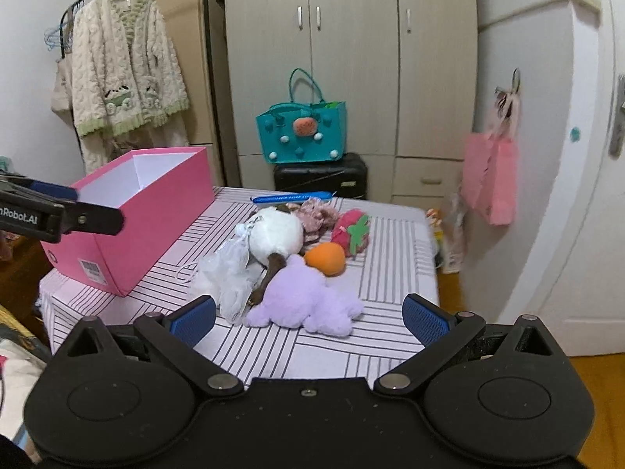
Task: Organize soft objects
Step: 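Reach the left gripper to the lilac plush bear and grasp it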
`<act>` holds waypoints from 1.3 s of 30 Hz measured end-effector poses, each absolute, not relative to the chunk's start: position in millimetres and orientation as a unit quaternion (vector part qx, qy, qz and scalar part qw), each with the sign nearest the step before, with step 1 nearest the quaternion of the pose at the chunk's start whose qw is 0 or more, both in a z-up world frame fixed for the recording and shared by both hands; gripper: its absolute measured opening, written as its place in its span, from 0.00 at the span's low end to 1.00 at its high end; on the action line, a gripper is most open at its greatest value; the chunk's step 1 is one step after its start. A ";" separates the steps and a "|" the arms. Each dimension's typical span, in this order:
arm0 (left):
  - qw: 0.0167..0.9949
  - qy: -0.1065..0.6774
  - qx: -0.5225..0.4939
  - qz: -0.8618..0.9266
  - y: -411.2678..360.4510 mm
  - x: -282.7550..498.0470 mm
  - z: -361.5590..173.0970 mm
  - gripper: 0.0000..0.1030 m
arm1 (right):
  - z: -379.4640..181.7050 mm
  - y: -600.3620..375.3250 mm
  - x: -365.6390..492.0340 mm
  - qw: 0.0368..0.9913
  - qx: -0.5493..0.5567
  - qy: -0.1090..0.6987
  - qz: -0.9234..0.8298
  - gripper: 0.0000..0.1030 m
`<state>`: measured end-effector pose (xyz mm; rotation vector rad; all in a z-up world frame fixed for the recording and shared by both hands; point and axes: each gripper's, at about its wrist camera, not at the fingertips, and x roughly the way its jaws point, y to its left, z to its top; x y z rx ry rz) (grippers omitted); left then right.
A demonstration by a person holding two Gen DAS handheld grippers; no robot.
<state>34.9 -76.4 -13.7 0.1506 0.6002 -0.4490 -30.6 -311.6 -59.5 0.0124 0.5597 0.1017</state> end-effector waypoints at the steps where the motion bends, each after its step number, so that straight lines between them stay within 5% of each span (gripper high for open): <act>1: 0.925 0.294 0.072 -0.231 -81.5 37.2 -15.3 1.00 | -64.1 -315.1 -27.8 0.959 0.013 0.276 0.057 1.00; 8: 0.908 0.290 0.077 -0.294 -119.2 54.4 -36.3 0.96 | -94.1 -326.6 -7.4 0.959 0.007 0.273 0.082 0.95; 21: 0.864 0.341 0.052 -0.366 -161.6 96.0 -88.4 0.66 | -140.1 -334.1 30.7 0.960 -0.002 0.255 0.114 0.88; 24: 0.858 0.363 0.050 -0.361 -167.2 106.4 -100.0 0.66 | -147.7 -335.6 40.1 0.957 -0.002 0.265 0.114 0.88; 35: 0.840 0.396 0.032 -0.370 -172.3 115.4 -113.6 0.61 | -165.9 -338.7 59.3 0.948 0.011 0.286 0.137 0.72; 39: 0.847 0.394 0.031 -0.356 -174.7 116.8 -113.7 0.61 | -166.3 -339.4 56.5 0.950 0.007 0.280 0.137 0.57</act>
